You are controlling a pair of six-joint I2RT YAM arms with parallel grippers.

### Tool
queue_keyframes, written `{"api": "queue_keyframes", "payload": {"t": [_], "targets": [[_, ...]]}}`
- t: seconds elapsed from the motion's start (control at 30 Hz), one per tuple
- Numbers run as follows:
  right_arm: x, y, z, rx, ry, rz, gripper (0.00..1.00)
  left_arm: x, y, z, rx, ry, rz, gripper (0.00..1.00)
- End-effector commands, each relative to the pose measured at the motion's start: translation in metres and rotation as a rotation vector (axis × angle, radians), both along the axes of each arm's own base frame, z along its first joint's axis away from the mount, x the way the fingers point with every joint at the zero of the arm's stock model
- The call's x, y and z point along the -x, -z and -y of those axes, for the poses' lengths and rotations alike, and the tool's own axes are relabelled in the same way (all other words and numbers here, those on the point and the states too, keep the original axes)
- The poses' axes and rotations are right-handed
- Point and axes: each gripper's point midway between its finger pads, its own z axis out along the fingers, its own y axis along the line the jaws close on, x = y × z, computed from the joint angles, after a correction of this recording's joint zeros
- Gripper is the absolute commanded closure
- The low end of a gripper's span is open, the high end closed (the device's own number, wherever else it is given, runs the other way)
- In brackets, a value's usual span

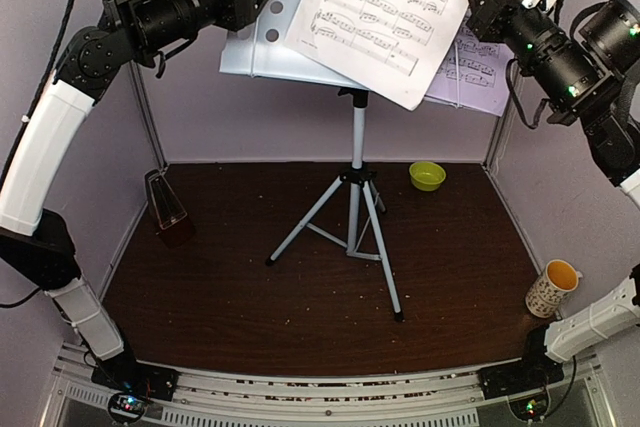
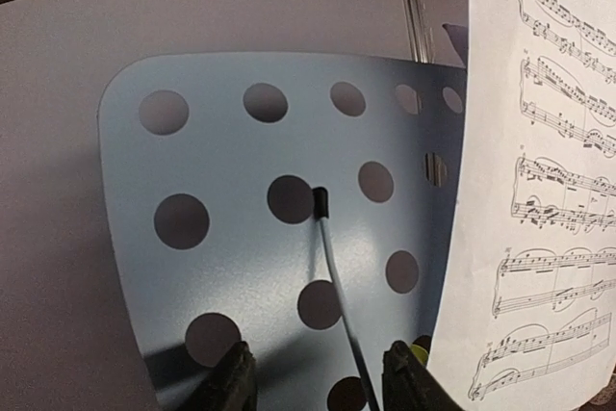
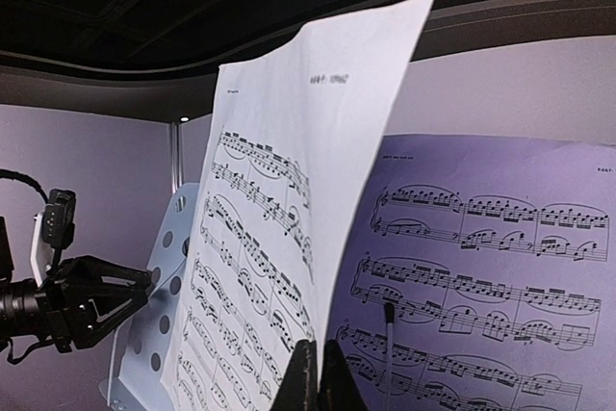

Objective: Set up the instrument practice props

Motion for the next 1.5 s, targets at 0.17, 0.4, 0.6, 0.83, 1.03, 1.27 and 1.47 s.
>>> {"api": "queue_keyframes", "payload": {"t": [0.17,0.4,0.6,0.83,1.03,1.27,1.47], "targets": [[0.003,-0.013,0.013,-0.036,0.031,0.029,1.0,-0.001,-0.008,0.01,0.036,0.036,0.027,0.41],[0.002,-0.011,0.013,-0.032,0.04,0.028,1.0,-0.005,-0.009,0.006,0.047,0.002,0.027,0.54],[-0.001,-0.011,0.012,-0.024,0.058,0.033,1.0,-0.006,-0.008,0.006,0.037,-0.004,0.033,0.73],[-0.006,-0.009,0.007,-0.005,0.078,0.035,1.0,-0.002,-0.009,0.002,0.048,-0.019,0.054,0.93],[-0.011,-0.011,0.001,-0.001,0.085,0.039,1.0,0.006,-0.015,-0.001,0.086,-0.029,0.109,1.0],[-0.015,-0.012,-0.002,0.002,0.105,0.045,1.0,0.017,-0.022,-0.006,0.15,-0.037,0.185,1.0],[-0.019,-0.016,-0.013,0.031,0.104,0.062,1.0,0.02,-0.02,0.002,0.143,-0.02,0.224,1.0]]}}
